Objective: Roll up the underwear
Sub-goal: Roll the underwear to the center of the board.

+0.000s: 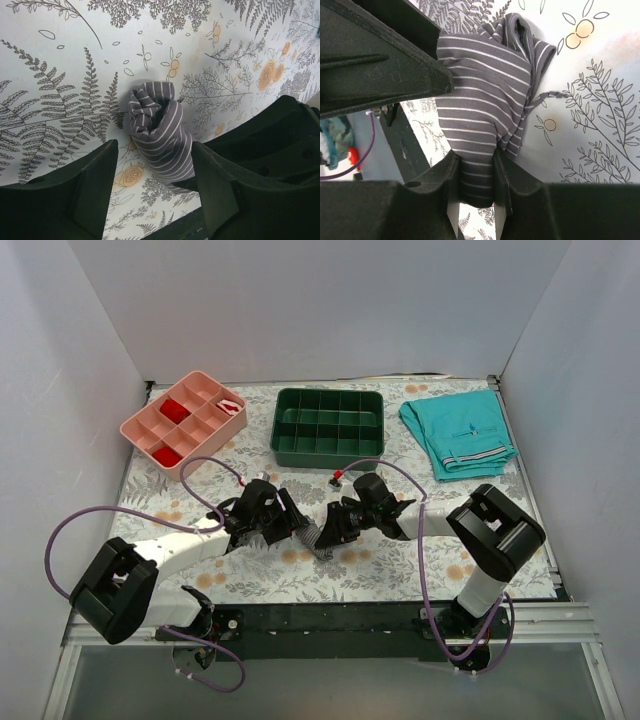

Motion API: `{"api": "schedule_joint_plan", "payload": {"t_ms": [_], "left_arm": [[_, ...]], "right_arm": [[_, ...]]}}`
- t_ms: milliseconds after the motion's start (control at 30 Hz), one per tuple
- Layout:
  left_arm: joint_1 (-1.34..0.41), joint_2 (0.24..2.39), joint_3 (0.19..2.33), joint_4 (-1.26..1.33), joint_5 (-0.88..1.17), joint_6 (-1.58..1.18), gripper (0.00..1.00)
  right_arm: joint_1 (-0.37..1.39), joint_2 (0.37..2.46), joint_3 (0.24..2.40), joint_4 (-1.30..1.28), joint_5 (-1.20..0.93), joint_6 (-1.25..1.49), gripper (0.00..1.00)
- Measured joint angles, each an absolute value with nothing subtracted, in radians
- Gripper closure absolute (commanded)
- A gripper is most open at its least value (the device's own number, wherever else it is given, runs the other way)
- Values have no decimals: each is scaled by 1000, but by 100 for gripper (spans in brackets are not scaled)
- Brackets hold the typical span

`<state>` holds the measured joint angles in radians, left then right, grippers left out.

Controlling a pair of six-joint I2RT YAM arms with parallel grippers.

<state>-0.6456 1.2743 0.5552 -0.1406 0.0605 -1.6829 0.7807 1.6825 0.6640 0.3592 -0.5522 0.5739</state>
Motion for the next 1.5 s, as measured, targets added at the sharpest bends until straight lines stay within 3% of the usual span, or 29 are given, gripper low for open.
{"api": "schedule_joint_plan", "payload": {"t_ms": [333, 633, 767, 800, 900, 1167, 1200, 1333, 1367, 1500], "left_arm": [[-670, 1349, 545, -53, 55, -1716, 44], [-675, 1407, 559, -32, 49, -1737, 74], [-678, 1407, 586, -78, 29, -1729, 85], [-678, 1407, 592, -91, 25, -1726, 86], [-680, 1407, 617, -137, 20, -1714, 88], [-683, 1444, 691, -241, 23, -1671, 91], [-683, 1454, 702, -252, 27, -1666, 91], [-682, 1488, 738, -282, 44, -1652, 91], [-682, 1496, 747, -290, 47, -1648, 91], [-682, 1526, 786, -323, 57, -1636, 91]], "right_arm": [[751, 1725, 663, 407, -636, 621, 99], [750, 1749, 657, 445, -691, 628, 99], [750, 1748, 665, 428, -695, 605, 78], [750, 1746, 673, 408, -692, 591, 68], [762, 1711, 707, 299, -647, 517, 54], [879, 1583, 810, -52, -321, 313, 45], [901, 1567, 820, -83, -272, 297, 27], [1007, 1508, 846, -185, -70, 230, 23], [1029, 1497, 852, -203, -31, 216, 12], [1089, 1477, 881, -239, 70, 157, 11]]}}
